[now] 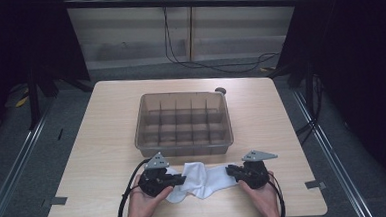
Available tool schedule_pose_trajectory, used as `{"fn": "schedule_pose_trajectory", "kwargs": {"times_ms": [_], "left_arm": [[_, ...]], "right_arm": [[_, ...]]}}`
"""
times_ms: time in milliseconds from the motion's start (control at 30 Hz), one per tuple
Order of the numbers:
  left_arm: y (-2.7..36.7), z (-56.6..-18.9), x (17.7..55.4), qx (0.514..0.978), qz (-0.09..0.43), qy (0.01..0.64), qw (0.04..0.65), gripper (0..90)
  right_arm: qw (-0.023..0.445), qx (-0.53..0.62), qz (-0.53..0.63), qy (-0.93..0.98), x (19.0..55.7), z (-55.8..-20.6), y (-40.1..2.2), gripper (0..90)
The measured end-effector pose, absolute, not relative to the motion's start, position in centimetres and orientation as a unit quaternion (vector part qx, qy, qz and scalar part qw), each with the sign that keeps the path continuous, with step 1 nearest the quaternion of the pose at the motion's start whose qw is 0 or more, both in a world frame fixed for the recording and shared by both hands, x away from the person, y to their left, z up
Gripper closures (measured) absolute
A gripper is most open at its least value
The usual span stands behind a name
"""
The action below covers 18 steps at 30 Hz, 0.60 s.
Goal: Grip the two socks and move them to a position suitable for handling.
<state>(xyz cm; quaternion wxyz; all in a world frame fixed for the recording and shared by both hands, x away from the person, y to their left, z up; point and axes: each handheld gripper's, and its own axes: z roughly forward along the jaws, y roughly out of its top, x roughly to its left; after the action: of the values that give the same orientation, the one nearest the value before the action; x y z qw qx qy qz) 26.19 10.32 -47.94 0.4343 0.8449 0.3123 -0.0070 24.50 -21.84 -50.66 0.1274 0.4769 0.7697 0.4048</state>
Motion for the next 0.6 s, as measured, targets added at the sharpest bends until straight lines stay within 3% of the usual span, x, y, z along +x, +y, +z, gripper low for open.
{"fn": "schedule_pose_trajectory", "kwargs": {"times_ms": [267, 467, 600], "left_arm": [[11.3, -47.1, 26.7, 0.849, 0.027, 0.318, 0.421, 64.4], [9.3, -45.9, 26.6, 0.866, 0.026, 0.276, 0.417, 72.2], [6.8, -46.3, 26.9, 0.877, 0.013, 0.260, 0.404, 68.4]], "right_arm": [[0.150, 0.464, 0.397, 0.778, 23.9, -50.0, -21.1, 71.4], [0.146, 0.462, 0.407, 0.774, 23.5, -49.9, -20.9, 74.1], [0.139, 0.469, 0.401, 0.774, 23.7, -50.5, -21.1, 74.9]]}}
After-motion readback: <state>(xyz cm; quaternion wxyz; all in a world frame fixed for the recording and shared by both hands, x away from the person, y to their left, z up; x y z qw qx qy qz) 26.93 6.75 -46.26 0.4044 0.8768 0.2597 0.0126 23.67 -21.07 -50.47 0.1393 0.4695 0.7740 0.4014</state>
